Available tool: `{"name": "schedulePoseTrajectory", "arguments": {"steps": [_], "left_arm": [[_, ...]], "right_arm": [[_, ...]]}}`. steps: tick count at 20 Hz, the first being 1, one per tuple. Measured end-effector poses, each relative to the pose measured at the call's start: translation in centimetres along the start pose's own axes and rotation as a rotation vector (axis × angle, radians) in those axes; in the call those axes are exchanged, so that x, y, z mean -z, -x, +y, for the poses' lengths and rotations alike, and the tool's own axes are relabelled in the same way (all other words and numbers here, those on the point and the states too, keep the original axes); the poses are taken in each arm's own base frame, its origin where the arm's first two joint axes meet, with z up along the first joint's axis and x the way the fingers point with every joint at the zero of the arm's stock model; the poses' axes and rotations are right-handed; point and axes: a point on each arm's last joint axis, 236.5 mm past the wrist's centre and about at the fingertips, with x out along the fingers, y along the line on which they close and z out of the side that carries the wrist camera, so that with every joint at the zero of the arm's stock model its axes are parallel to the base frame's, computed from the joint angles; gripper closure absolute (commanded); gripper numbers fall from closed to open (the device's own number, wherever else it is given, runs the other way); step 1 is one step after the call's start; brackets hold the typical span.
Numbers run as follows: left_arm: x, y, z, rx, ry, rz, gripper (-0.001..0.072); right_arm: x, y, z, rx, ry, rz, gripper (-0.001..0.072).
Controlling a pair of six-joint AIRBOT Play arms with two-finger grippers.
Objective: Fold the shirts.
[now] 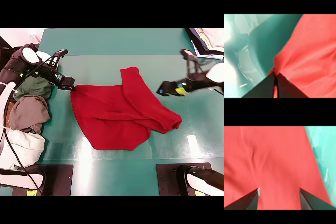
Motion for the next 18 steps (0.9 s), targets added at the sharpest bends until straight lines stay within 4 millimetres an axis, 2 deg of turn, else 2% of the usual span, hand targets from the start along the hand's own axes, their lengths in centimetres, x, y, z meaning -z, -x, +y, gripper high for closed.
{"name": "schedulePoseTrajectory", "arguments": {"steps": [3,5,8,11,12,13,15,18], "left_arm": [[0.2,0.0,-0.1,0.005,0.0,0.01,0.0682],[0.3,0.0,-0.2,0.006,0.0,0.013,0.0681],[0.4,0.0,-0.2,0.007,0.0,0.016,0.0682],[0.4,0.0,-0.2,0.007,-0.001,0.016,0.0681],[0.4,0.0,-0.2,0.007,-0.001,0.016,0.0681],[0.4,0.0,-0.2,0.007,0.0,0.017,0.0682],[0.4,0.0,-0.2,0.008,-0.001,0.019,0.0681],[0.5,0.0,-0.2,0.008,-0.001,0.021,0.0682]], "right_arm": [[-3.1,-4.3,-0.1,0.005,-0.004,0.003,0.016],[-4.4,-7.1,-0.7,0.015,-0.012,0.019,0.016],[-5.1,-10.9,-1.3,0.021,-0.021,0.061,0.016],[-5.0,-13.8,-1.1,0.021,-0.013,0.101,0.0161],[-4.9,-14.7,-0.9,0.021,-0.01,0.112,0.0217],[-4.9,-15.3,-0.8,0.021,-0.006,0.12,0.0313],[-4.8,-16.3,-0.5,0.02,0.002,0.136,0.0677],[-5.6,-16.5,0.0,0.015,0.012,0.124,0.0698]]}}
